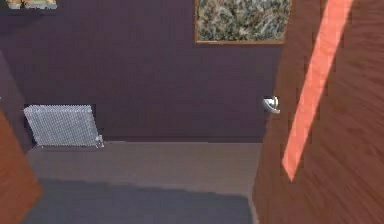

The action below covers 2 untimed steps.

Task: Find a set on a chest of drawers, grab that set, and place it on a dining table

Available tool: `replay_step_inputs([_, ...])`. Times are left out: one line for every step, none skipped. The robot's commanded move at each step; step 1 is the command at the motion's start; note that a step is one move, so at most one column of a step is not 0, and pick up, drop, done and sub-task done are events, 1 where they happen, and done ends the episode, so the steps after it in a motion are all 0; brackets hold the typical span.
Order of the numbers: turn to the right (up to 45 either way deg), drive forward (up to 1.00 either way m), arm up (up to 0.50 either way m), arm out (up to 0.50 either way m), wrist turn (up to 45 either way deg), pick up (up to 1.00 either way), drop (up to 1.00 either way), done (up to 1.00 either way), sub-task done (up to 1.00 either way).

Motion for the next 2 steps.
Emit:
replay_step_inputs([0.0, 0.9, 0.0, 0.0, 0.0, 0.0, 0.0, 0.0, 0.0])
replay_step_inputs([0.0, 0.65, 0.0, 0.0, 0.0, 0.0, 0.0, 0.0, 0.0])
